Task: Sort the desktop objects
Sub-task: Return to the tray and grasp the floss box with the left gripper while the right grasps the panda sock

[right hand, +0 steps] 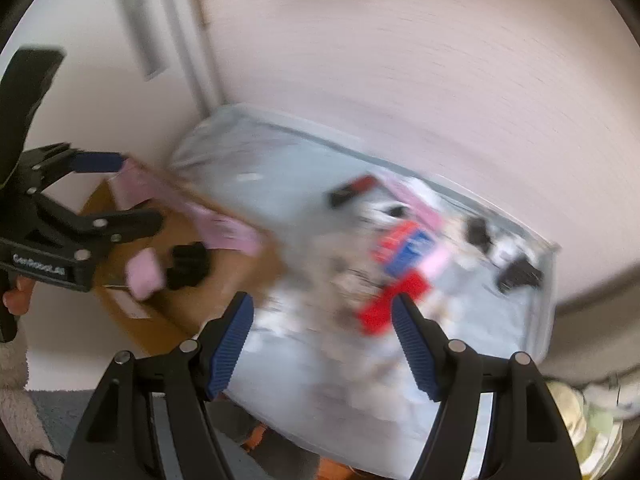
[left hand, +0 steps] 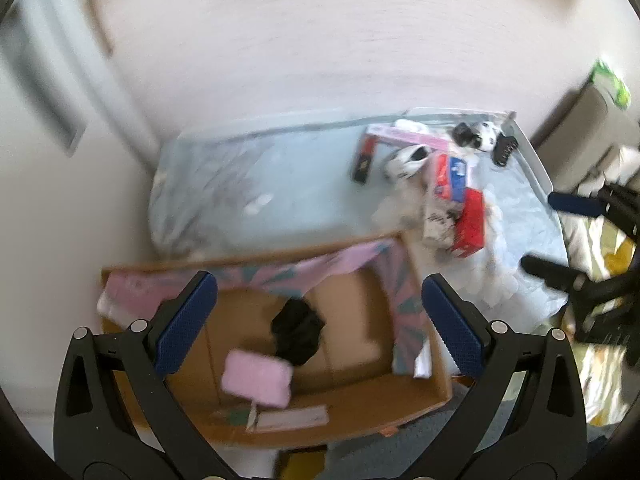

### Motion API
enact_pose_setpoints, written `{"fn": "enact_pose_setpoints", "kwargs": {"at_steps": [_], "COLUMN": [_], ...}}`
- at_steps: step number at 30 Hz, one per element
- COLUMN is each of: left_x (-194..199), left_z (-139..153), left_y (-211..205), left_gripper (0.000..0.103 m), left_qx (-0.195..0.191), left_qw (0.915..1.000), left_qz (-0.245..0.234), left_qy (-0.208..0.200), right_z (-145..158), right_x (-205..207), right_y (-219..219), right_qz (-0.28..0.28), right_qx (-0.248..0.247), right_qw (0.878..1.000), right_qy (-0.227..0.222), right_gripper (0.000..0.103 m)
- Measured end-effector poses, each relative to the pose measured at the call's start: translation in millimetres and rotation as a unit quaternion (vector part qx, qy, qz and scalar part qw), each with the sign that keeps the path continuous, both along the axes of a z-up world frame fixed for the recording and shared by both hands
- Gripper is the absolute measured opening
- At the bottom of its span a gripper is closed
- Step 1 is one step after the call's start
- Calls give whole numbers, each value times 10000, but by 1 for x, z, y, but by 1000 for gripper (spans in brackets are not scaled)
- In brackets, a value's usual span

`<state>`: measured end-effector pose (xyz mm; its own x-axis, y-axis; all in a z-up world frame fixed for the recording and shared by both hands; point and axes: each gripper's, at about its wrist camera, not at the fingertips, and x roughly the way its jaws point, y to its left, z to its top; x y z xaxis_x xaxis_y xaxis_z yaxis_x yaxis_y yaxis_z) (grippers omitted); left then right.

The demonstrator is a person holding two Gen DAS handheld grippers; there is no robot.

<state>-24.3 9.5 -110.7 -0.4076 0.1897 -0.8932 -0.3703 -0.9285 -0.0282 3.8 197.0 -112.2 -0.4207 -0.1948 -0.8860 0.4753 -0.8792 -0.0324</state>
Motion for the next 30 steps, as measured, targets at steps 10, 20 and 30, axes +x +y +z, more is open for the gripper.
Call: {"fn": "enact_pose_setpoints", "kwargs": {"at_steps": [10,20,30], "left_x": [-37,-80,-99], "left_z": [-22,-83,-120], "left_y": [122,194,215], "left_gripper": [102,102,102], "left_qx": [-134,-517,-850], "left_qw": [9977,9949,9924], "left_qz": [-663,-810,-760], "left_qy": [-64,-298,-465], "right_z": [14,-39,-106], "right_x": [-54,-136,-209], "right_y": [123,183,184], "right_qz": [-510,15,582], "right_qx": [290,277,394], "right_qw": [9983,9991,9952], "right_qy": [71,-326,-681], "right_gripper": [67,67,67]}}
